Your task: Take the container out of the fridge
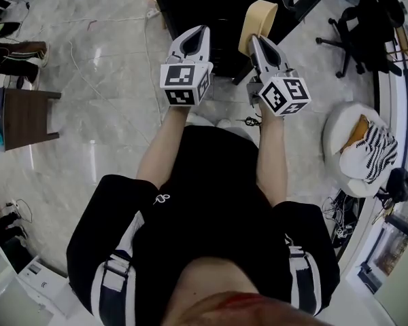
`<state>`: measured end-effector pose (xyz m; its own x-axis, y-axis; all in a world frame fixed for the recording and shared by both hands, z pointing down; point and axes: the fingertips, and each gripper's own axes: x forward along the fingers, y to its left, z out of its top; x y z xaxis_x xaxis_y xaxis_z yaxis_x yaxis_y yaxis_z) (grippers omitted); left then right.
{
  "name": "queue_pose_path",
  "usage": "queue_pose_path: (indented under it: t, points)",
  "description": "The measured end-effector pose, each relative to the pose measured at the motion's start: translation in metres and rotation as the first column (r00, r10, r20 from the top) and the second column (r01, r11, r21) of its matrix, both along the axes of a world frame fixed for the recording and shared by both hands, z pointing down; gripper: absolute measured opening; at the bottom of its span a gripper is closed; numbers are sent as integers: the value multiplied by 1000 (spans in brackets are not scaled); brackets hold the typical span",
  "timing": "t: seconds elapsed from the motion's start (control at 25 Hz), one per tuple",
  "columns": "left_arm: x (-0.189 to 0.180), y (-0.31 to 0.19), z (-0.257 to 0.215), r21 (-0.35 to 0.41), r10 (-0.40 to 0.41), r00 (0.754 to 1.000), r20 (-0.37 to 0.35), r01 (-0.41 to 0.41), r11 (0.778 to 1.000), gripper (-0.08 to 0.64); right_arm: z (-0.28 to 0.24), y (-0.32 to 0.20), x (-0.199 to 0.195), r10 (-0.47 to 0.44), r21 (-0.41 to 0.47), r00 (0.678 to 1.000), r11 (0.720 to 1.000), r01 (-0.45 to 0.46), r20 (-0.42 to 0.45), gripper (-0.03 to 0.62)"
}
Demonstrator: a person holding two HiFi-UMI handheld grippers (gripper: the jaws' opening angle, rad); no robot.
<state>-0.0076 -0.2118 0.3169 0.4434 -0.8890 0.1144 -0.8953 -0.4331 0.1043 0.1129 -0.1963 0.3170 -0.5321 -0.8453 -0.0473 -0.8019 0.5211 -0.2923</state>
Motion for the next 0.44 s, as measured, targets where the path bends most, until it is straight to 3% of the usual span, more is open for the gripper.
queue_pose_path:
  t: [0.44]
  points:
    - [-14,0,0,6,-9,1000,-9,9,1000,8,-5,-3,-15,-26,39,1000,999,25,14,14]
